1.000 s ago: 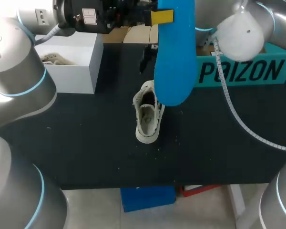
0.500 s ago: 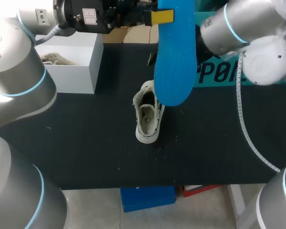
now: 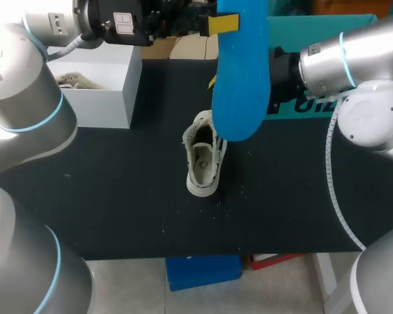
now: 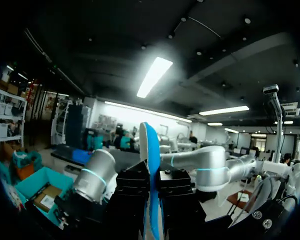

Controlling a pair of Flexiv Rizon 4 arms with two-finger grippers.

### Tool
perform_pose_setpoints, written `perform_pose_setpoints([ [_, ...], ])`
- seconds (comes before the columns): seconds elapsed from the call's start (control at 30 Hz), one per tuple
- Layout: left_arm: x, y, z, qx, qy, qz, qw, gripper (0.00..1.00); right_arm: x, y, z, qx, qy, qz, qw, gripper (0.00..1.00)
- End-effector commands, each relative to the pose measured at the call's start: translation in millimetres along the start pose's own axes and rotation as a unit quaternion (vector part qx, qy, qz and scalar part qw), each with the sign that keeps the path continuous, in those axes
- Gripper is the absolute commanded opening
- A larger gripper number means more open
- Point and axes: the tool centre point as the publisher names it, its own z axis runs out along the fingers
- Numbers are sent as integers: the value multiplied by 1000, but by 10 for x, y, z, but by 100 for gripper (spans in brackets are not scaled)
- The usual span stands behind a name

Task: Take the shoe out of the shoebox, open the shoe tongue, remove and reinsert the insole, then place the shoe into the shoebox

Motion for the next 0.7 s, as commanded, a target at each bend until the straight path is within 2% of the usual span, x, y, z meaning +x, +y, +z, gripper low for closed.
perform_pose_setpoints([
  [0.03, -24, 125, 53, -79, -1, 177, 981, 0, -44, -41, -10, -3, 88, -1, 996, 100],
  [0.27, -144, 608, -9, -43, 18, 183, 982, 0, -44, -41, -10, -3, 88, -1, 996, 100],
  [0.4, -232, 835, -77, -7, 26, 184, 983, 0, -44, -41, -10, -3, 88, -1, 996, 100],
  [0.53, -288, 936, -140, 39, 69, 174, 981, 0, -44, -41, -10, -3, 88, -1, 996, 100],
  [0.7, -343, 993, -146, 35, 85, 159, 983, 0, -44, -41, -10, -3, 88, -1, 996, 100],
])
